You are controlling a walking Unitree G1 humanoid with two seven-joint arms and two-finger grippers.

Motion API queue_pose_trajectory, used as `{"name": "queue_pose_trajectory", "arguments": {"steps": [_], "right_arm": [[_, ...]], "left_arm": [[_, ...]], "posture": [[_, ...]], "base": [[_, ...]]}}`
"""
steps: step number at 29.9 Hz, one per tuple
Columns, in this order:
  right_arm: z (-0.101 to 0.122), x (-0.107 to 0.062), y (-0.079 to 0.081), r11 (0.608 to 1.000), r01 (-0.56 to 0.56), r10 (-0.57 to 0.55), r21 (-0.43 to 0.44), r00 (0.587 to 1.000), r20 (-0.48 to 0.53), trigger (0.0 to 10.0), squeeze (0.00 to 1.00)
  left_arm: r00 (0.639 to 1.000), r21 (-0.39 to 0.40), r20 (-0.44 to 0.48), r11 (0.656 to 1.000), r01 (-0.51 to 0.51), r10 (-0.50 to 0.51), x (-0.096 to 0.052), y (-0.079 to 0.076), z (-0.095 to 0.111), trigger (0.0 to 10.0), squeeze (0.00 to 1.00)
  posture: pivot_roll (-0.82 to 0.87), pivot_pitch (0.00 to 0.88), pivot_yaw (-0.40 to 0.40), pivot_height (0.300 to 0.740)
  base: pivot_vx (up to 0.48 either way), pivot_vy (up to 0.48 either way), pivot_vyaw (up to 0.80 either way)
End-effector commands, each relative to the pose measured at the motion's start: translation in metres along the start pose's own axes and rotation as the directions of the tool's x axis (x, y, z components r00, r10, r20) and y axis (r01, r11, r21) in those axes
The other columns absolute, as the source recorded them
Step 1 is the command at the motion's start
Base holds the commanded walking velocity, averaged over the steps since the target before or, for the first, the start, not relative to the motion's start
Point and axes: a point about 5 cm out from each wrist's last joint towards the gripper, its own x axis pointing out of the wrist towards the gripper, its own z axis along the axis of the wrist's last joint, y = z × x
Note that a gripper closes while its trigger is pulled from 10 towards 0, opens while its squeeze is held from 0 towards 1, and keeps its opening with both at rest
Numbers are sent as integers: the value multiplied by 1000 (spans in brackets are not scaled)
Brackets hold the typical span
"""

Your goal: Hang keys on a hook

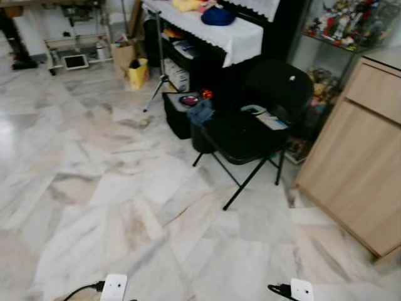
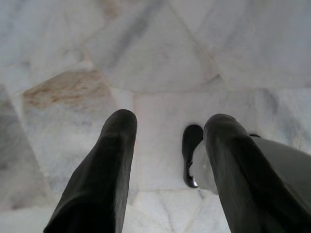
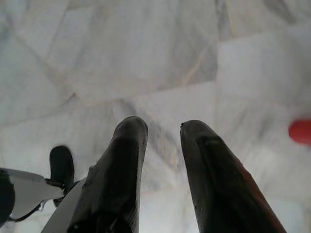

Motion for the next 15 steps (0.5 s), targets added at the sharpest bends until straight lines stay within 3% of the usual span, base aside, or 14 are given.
{"name": "queue_pose_trajectory", "arguments": {"steps": [1,8,13,15], "right_arm": [[1,0,-4,1000,14,-14,8,1000,3,10000,0],[2,0,-7,1000,22,-22,7,1000,8,10000,0],[3,0,-7,1000,22,-23,4,1000,8,10000,0],[3,-1,-8,1000,24,-24,5,1000,8,10000,0]], "left_arm": [[1000,1,-3,1000,8,-8,0,-3,-1,10000,0],[1000,-4,4,1000,7,-7,0,-7,-1,10000,0],[1000,1,8,1000,7,-7,0,-8,-1,10000,0],[1000,-27,7,1000,-4,4,0,-8,-2,10000,0]], "posture": [[135,0,-79,740],[130,0,-97,740],[126,0,-99,740],[126,0,-99,740]], "base": [[0,0,-706],[0,0,-705],[0,-419,-705],[0,0,-703]]}}
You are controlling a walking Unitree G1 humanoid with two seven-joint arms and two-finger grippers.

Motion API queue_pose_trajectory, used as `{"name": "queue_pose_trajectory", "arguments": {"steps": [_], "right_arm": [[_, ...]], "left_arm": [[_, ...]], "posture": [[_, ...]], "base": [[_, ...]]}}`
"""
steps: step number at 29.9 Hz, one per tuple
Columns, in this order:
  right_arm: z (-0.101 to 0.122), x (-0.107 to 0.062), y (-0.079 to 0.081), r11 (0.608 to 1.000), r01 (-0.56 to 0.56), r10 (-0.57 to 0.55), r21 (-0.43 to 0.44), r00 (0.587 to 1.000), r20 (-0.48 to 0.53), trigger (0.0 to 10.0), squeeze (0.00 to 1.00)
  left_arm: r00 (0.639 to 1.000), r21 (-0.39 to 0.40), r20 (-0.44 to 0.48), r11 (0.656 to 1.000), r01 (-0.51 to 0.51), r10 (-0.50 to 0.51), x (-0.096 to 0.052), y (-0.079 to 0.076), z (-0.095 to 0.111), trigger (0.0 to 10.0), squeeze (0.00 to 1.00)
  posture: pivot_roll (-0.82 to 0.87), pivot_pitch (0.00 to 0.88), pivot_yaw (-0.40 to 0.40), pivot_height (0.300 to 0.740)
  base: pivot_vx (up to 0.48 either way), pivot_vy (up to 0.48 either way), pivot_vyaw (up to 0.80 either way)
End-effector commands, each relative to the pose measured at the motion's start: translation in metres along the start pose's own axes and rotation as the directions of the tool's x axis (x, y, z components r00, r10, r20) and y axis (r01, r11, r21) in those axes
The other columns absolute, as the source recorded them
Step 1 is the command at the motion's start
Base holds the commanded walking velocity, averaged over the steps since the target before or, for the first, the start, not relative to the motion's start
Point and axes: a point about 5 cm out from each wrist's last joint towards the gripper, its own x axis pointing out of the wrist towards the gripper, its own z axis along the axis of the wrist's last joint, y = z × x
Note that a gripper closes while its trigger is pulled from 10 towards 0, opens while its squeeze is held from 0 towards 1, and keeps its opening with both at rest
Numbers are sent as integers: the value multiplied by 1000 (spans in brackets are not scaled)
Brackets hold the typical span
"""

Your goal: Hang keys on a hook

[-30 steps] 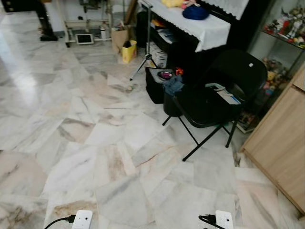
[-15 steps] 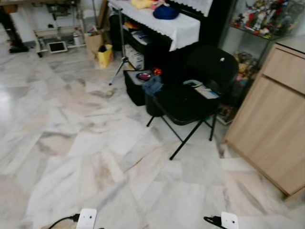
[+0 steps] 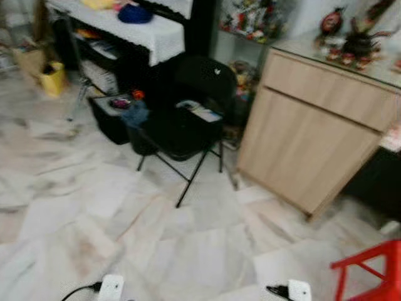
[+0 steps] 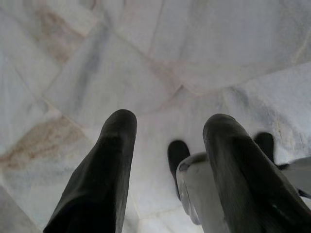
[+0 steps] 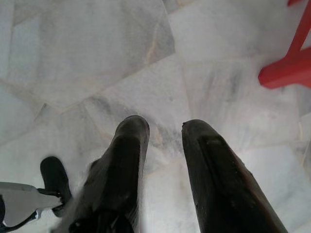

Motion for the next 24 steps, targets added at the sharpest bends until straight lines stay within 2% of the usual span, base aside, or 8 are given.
{"name": "queue_pose_trajectory", "arguments": {"steps": [1,3,5,7,9,15,24], "right_arm": [[5,0,-10,1000,28,-28,1,1000,15,10000,0],[5,0,-10,1000,30,-30,2,999,15,10000,0],[5,0,-10,1000,30,-30,2,999,15,10000,0],[6,0,-9,1000,30,-30,3,999,16,10000,0],[6,0,-9,1000,30,-30,7,999,17,10000,0],[6,0,-9,999,30,-31,9,999,18,10000,0],[6,0,-9,999,34,-34,7,999,19,10000,0]], "left_arm": [[1000,-12,1,1000,12,-12,0,-7,-2,10000,0],[1000,26,8,1000,18,-18,0,-7,0,10000,0],[1000,32,10,999,17,-17,0,-7,0,10000,0],[1000,42,11,999,15,-15,0,-6,0,10000,0],[1000,21,6,1000,10,-10,0,-6,0,10000,0],[1000,47,14,999,14,-14,0,-6,1,10000,0],[1000,36,14,999,1,-2,0,-5,1,10000,0]], "posture": [[123,0,-99,740],[124,0,-98,740],[123,0,-97,740],[123,0,-95,740],[122,0,-93,740],[122,0,-93,740],[124,0,-94,740]], "base": [[0,0,-700],[0,0,-703],[0,0,-706],[0,-480,-700],[0,-240,-703],[0,-41,-702],[0,-27,-702]]}}
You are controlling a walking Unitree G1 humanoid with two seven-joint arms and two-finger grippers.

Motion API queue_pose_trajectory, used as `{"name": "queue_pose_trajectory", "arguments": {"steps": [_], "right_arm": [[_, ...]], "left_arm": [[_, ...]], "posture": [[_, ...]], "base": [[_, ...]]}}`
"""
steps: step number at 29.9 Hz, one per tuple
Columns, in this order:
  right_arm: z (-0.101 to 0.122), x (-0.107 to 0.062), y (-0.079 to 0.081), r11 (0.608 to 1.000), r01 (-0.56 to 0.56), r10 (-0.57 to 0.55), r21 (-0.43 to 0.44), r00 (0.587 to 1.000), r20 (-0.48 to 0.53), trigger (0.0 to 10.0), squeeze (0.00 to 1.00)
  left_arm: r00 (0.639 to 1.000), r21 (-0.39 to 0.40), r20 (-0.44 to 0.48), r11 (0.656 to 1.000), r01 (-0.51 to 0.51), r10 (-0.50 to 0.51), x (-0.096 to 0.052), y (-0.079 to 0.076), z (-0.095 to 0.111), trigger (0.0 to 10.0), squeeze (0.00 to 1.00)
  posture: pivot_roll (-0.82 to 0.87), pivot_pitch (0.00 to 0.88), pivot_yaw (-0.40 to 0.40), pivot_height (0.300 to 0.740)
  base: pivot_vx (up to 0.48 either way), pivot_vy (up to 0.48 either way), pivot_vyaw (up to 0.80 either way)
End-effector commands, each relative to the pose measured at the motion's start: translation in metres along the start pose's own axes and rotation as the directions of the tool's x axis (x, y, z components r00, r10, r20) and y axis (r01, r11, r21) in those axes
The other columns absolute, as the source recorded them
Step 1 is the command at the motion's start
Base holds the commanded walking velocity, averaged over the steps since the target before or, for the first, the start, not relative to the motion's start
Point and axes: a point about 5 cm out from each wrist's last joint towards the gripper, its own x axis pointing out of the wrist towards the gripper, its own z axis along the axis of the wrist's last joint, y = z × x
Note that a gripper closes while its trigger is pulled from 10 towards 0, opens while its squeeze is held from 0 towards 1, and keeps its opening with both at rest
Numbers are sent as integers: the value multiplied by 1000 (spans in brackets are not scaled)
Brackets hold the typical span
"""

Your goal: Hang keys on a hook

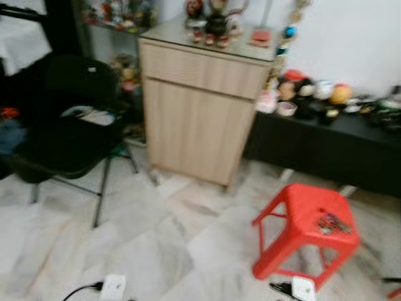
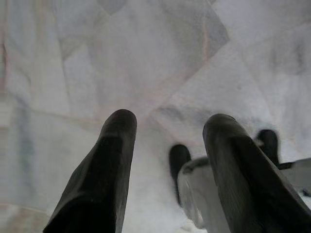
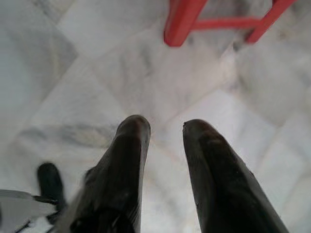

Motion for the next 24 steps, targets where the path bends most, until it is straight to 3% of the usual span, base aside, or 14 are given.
{"name": "queue_pose_trajectory", "arguments": {"steps": [1,4,8,24], "right_arm": [[2,-1,-9,1000,26,-26,2,1000,7,10000,0],[3,-1,-9,1000,26,-26,3,1000,8,10000,0],[4,-1,-10,999,35,-36,28,999,28,10000,0],[6,-1,-11,999,46,-47,20,998,47,10000,0]], "left_arm": [[1000,11,4,1000,20,-20,1,-8,1,10000,0],[1000,22,6,1000,14,-14,1,-8,1,10000,0],[1000,18,2,1000,9,-9,1,-8,0,10000,0],[1000,3,-6,1000,1,-1,0,-8,-2,10000,0]], "posture": [[124,0,-94,740],[122,0,-94,740],[123,0,-95,740],[116,0,-98,740]], "base": [[0,0,-706],[0,0,-702],[0,-480,-719],[0,-291,0]]}}
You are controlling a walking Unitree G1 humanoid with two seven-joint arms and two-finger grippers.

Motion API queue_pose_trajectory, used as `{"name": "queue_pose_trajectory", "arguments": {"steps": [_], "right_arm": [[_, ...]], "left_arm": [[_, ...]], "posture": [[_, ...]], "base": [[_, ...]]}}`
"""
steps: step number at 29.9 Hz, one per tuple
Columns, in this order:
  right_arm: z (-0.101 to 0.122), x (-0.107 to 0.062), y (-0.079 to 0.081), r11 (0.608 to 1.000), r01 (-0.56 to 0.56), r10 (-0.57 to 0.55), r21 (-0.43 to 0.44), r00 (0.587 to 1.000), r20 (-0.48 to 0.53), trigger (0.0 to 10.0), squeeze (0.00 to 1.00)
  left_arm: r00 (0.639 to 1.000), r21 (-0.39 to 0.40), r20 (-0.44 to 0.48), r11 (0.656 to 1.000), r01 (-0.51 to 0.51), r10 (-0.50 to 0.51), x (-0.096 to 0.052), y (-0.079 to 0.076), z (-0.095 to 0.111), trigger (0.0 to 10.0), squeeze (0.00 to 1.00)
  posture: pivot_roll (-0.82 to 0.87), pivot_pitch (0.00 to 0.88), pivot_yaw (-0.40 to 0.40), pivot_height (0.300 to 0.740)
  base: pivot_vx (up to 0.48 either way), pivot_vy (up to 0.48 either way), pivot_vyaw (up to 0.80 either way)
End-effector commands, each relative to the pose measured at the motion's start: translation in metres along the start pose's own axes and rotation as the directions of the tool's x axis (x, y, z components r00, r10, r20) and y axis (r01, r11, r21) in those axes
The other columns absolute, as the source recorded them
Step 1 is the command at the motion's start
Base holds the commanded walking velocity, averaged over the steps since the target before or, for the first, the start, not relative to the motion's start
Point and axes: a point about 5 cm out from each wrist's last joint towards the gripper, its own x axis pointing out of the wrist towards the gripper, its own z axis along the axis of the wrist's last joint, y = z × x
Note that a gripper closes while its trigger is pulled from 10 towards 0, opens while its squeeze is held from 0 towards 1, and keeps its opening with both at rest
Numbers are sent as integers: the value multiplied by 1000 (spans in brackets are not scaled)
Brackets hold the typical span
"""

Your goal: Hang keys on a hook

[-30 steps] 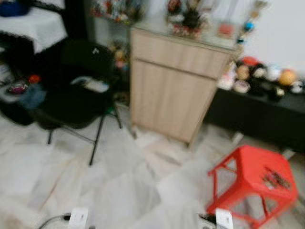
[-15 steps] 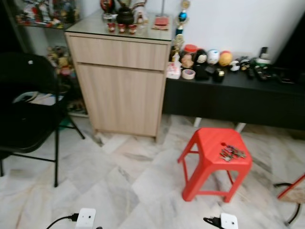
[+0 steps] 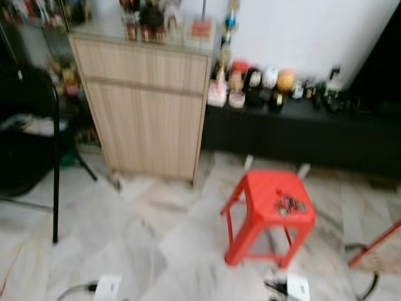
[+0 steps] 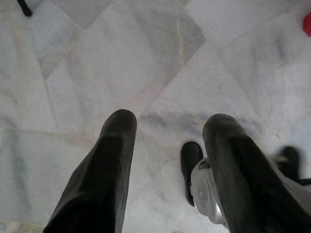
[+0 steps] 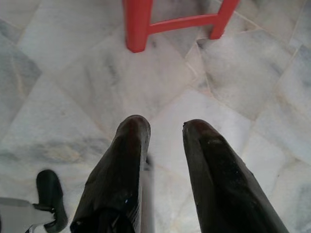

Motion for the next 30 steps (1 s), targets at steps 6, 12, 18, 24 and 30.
{"name": "queue_pose_trajectory", "arguments": {"steps": [6,12,18,24,30], "right_arm": [[3,-1,-10,1000,31,-31,1,999,21,10000,0],[4,-1,-10,1000,31,-31,1,999,29,10000,0],[5,-1,-10,999,40,-39,-21,999,37,10000,0],[4,-1,-11,999,42,-41,-19,998,39,10000,0],[5,-1,-11,998,54,-53,-26,998,42,10000,0]], "left_arm": [[1000,-40,7,999,19,-19,0,-12,-1,10000,0],[999,-96,35,995,38,-35,1,-13,4,10000,0],[998,-86,46,995,45,-41,2,-14,8,10000,0],[998,-83,50,995,47,-42,2,-14,8,10000,0],[997,-80,62,995,56,-51,2,-17,12,10000,0]], "posture": [[113,0,-99,740],[110,0,-98,740],[109,0,-94,740],[104,0,-90,740],[110,0,-91,740]], "base": [[0,0,0],[0,0,0],[86,0,0],[264,0,0],[316,0,0]]}}
